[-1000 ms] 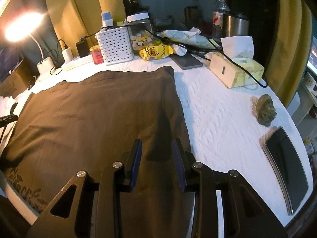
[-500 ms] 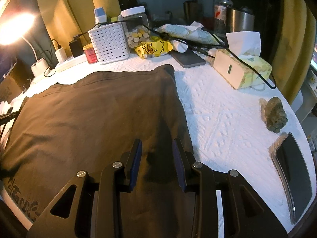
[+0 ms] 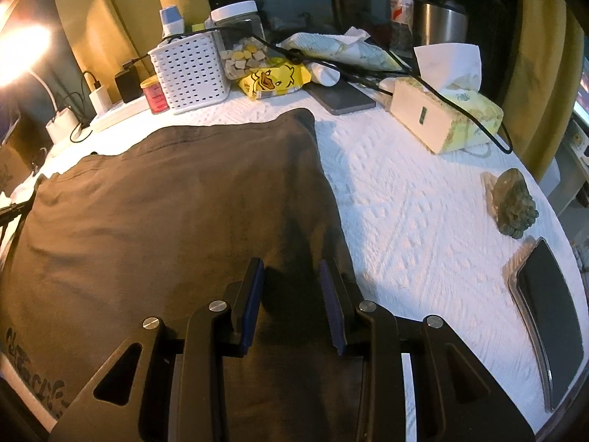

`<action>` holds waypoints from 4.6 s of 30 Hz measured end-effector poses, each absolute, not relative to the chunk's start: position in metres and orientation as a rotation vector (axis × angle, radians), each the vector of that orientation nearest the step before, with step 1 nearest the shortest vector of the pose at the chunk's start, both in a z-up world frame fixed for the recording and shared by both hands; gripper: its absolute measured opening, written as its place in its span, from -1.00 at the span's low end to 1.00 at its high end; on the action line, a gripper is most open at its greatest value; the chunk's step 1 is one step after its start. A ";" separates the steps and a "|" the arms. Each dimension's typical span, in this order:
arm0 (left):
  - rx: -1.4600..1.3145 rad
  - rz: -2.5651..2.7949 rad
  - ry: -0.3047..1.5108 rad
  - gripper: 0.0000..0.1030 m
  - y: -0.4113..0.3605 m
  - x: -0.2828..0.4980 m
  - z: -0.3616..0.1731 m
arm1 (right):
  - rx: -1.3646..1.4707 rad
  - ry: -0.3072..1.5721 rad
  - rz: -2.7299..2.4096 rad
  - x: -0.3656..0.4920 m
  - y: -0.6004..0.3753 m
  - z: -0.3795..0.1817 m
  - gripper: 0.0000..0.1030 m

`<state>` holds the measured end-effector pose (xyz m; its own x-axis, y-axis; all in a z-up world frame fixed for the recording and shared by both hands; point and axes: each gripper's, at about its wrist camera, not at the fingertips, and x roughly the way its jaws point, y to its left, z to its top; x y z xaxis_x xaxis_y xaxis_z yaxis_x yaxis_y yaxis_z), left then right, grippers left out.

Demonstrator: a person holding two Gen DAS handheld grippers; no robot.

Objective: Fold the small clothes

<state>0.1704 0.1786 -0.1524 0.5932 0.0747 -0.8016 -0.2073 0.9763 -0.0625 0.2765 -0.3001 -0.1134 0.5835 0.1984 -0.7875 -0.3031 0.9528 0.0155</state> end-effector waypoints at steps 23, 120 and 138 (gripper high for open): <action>-0.194 0.057 0.811 0.55 0.106 0.110 -0.117 | -0.101 0.874 0.274 0.224 -0.323 -0.094 0.58; -0.304 0.093 0.762 0.81 0.172 0.079 -0.128 | -0.076 0.828 0.540 0.244 -0.141 -0.075 -0.72; -0.340 0.100 0.732 0.81 0.197 0.049 -0.128 | -0.191 0.842 0.789 0.209 -0.029 -0.071 -0.78</action>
